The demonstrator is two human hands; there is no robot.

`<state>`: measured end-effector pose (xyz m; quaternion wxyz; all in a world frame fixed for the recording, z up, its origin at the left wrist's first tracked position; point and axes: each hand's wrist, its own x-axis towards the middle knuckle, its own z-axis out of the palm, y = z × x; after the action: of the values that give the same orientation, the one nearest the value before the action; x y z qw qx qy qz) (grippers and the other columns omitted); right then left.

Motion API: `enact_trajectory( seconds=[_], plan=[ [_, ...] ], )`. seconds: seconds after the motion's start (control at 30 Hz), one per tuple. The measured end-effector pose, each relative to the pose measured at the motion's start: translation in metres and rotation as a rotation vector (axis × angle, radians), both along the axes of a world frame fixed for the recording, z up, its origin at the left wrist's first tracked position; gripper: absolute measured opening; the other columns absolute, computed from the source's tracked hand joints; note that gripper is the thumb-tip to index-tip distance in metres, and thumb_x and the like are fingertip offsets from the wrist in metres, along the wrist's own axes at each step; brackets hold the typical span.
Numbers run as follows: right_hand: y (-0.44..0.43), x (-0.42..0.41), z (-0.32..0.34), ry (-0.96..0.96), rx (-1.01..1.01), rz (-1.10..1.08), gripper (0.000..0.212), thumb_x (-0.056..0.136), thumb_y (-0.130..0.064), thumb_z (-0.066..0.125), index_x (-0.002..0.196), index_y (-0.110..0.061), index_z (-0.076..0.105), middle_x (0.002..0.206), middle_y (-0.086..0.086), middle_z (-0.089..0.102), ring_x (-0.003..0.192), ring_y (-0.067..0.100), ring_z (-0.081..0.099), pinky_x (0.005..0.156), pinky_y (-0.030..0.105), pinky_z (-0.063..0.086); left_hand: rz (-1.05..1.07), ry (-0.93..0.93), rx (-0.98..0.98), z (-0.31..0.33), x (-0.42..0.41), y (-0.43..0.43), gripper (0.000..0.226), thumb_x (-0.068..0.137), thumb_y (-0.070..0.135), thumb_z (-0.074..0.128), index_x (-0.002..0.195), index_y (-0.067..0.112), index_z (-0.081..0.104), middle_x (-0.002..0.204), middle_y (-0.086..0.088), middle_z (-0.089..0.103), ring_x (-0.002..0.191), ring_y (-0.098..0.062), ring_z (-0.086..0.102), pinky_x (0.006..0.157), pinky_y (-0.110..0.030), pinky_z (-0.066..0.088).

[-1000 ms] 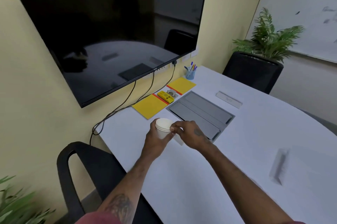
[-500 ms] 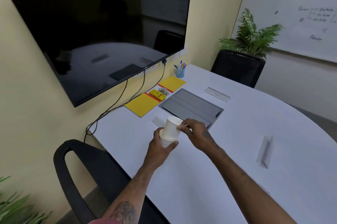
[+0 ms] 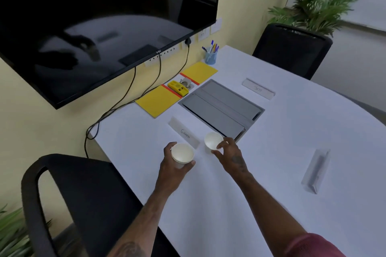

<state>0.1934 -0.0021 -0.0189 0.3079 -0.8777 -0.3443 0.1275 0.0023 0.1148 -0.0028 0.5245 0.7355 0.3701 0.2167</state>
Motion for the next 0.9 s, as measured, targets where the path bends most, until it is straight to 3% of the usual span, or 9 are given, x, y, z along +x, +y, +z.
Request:
enact_trajectory(
  seconds=[0.1,0.5,0.67,0.77,0.9],
  plan=[
    [0.001,0.005,-0.026,0.033,-0.059,-0.028,0.027,0.089,-0.023,0.071,0.103,-0.001,0.063,0.132,0.011,0.052,0.108,0.033,0.062,0.087,0.034,0.051,0.025,0.024,-0.011,-0.01,0.002,-0.001,0.081,0.071,0.031,0.087,0.131,0.039,0.034,0.13,0.008,0.052,0.114,-0.018,0.054,0.095,-0.035,0.05],
    [0.006,0.022,-0.072,0.021,-0.255,0.02,0.03,0.092,-0.026,0.065,0.111,-0.003,0.064,0.139,0.011,0.046,0.103,0.036,0.065,0.089,0.036,0.052,0.083,0.101,-0.036,-0.035,0.005,0.006,0.081,0.067,0.042,0.088,0.121,0.058,0.031,0.125,0.015,0.054,0.108,-0.013,0.057,0.082,-0.027,0.048],
    [0.008,0.022,-0.078,0.072,-0.267,0.02,0.033,0.092,-0.025,0.065,0.116,-0.003,0.06,0.137,0.011,0.049,0.106,0.035,0.062,0.09,0.034,0.051,0.083,0.104,-0.036,-0.036,0.008,0.006,0.082,0.066,0.041,0.088,0.121,0.06,0.03,0.121,0.026,0.052,0.108,-0.006,0.057,0.08,-0.023,0.046],
    [0.009,0.022,-0.079,0.043,-0.281,0.042,0.034,0.091,-0.026,0.067,0.116,-0.004,0.061,0.141,0.011,0.046,0.11,0.034,0.062,0.094,0.035,0.051,0.08,0.109,-0.039,-0.037,0.008,0.004,0.082,0.067,0.04,0.088,0.123,0.057,0.031,0.123,0.022,0.052,0.108,-0.007,0.056,0.082,-0.023,0.047],
    [-0.001,0.021,-0.077,0.025,-0.251,0.07,0.047,0.088,-0.025,0.069,0.13,-0.011,0.054,0.155,0.01,0.033,0.125,0.03,0.055,0.101,0.038,0.048,0.069,0.111,-0.037,-0.036,0.009,0.001,0.082,0.068,0.037,0.089,0.122,0.057,0.03,0.122,0.021,0.052,0.108,-0.002,0.055,0.076,-0.011,0.044]
  ],
)
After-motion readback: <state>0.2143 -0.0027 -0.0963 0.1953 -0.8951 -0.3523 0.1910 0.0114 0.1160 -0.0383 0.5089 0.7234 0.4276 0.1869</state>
